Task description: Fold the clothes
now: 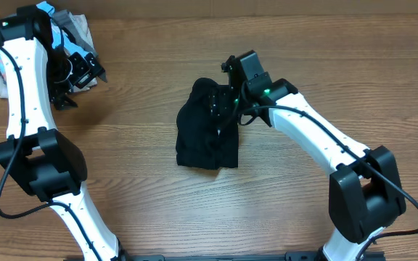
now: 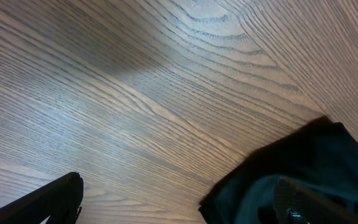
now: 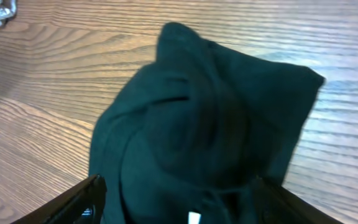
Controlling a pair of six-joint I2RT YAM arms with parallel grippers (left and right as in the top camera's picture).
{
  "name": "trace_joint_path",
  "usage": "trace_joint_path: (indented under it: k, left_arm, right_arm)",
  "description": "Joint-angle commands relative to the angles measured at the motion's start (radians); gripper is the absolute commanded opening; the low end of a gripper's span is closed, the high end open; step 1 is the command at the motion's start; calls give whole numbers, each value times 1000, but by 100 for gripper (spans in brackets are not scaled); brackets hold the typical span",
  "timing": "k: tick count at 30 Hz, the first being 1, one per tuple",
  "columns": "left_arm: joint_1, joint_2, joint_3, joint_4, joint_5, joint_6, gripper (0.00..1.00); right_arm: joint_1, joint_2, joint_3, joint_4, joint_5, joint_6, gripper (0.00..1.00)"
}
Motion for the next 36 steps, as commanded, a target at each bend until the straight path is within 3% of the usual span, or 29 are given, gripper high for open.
trace_joint_path:
  k: [1, 8, 11, 17, 18, 36]
  left_arm:
    - [-11, -1, 21, -3, -23, 5, 100]
    - [-11, -1, 21, -5, -24, 24, 100]
    - [-11, -1, 21, -4, -24, 24, 100]
    - [-11, -1, 21, -3, -24, 24, 100]
    - [-11, -1, 21, -3, -24, 24, 100]
    - [-11, -1, 21, -1, -57, 24, 100]
  right_arm:
    - [19, 24, -2, 27, 45, 49, 72]
    - [18, 98, -2, 63, 63, 60, 64]
    - [18, 98, -2, 89, 63, 60, 51]
    - [15, 98, -2, 107, 182, 105, 11]
    - [14, 98, -2, 107, 198, 105, 9]
    - [-163, 103, 129, 27, 298, 71, 5]
